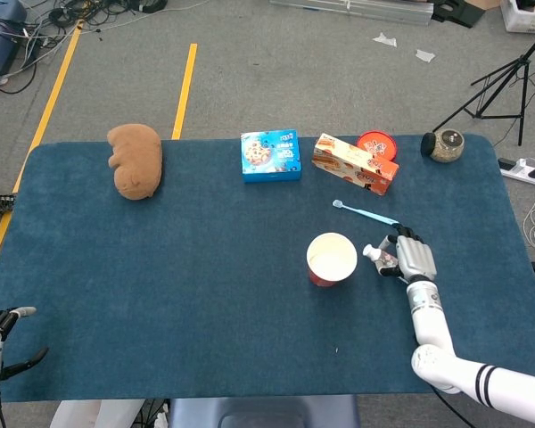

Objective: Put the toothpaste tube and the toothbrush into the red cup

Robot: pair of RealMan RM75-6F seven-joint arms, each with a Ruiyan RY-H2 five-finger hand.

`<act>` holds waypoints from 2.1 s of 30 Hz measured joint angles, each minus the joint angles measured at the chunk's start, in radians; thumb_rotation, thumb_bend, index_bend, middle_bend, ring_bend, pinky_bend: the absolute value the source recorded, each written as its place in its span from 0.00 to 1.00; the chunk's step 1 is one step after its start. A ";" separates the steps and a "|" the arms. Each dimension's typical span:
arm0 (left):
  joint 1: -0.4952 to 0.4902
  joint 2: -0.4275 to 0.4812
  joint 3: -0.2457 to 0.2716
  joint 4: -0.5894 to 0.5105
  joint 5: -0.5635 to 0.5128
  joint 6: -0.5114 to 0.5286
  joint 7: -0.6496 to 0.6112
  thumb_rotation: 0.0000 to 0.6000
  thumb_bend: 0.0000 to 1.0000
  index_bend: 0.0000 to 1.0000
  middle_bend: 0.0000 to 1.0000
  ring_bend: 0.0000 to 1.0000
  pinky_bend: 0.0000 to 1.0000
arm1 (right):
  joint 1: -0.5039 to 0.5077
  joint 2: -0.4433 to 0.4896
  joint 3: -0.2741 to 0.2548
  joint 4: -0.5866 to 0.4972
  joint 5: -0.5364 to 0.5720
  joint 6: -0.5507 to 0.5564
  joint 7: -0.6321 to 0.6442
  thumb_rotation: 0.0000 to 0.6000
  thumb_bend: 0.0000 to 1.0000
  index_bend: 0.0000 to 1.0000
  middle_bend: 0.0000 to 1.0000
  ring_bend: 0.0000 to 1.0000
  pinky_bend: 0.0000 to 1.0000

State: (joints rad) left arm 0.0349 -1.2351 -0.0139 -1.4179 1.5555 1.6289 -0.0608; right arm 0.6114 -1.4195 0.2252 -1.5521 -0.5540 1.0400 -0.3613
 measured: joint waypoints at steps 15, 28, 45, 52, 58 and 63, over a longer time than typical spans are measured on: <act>-0.008 0.006 -0.001 -0.031 0.011 -0.003 0.040 1.00 0.00 0.32 0.37 0.33 0.42 | -0.096 0.128 0.042 -0.126 -0.114 0.083 0.136 1.00 0.31 0.57 0.12 0.00 0.13; -0.009 0.014 -0.002 -0.046 0.015 0.001 0.049 1.00 0.00 0.32 0.37 0.33 0.42 | -0.146 0.238 0.097 -0.272 -0.205 0.150 0.218 1.00 0.31 0.58 0.13 0.00 0.12; -0.010 0.029 -0.004 -0.072 0.025 0.013 0.067 1.00 0.00 0.32 0.37 0.33 0.42 | -0.190 0.395 0.184 -0.526 -0.374 0.249 0.299 1.00 0.31 0.58 0.14 0.00 0.12; -0.004 0.032 -0.004 -0.068 0.020 0.018 0.059 1.00 0.00 0.32 0.37 0.33 0.42 | -0.179 0.402 0.185 -0.586 -0.424 0.258 0.294 1.00 0.31 0.58 0.14 0.00 0.12; 0.000 0.027 -0.002 -0.057 0.015 0.018 0.047 1.00 0.00 0.32 0.37 0.33 0.42 | -0.154 0.375 0.158 -0.604 -0.439 0.246 0.255 1.00 0.31 0.58 0.14 0.00 0.12; 0.005 0.026 -0.002 -0.049 0.010 0.020 0.037 1.00 0.00 0.32 0.37 0.33 0.42 | -0.137 0.343 0.137 -0.600 -0.443 0.238 0.231 1.00 0.31 0.58 0.14 0.00 0.12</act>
State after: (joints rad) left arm 0.0399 -1.2086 -0.0161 -1.4669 1.5652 1.6493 -0.0238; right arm 0.4747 -1.0761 0.3618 -2.1522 -0.9974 1.2776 -0.1305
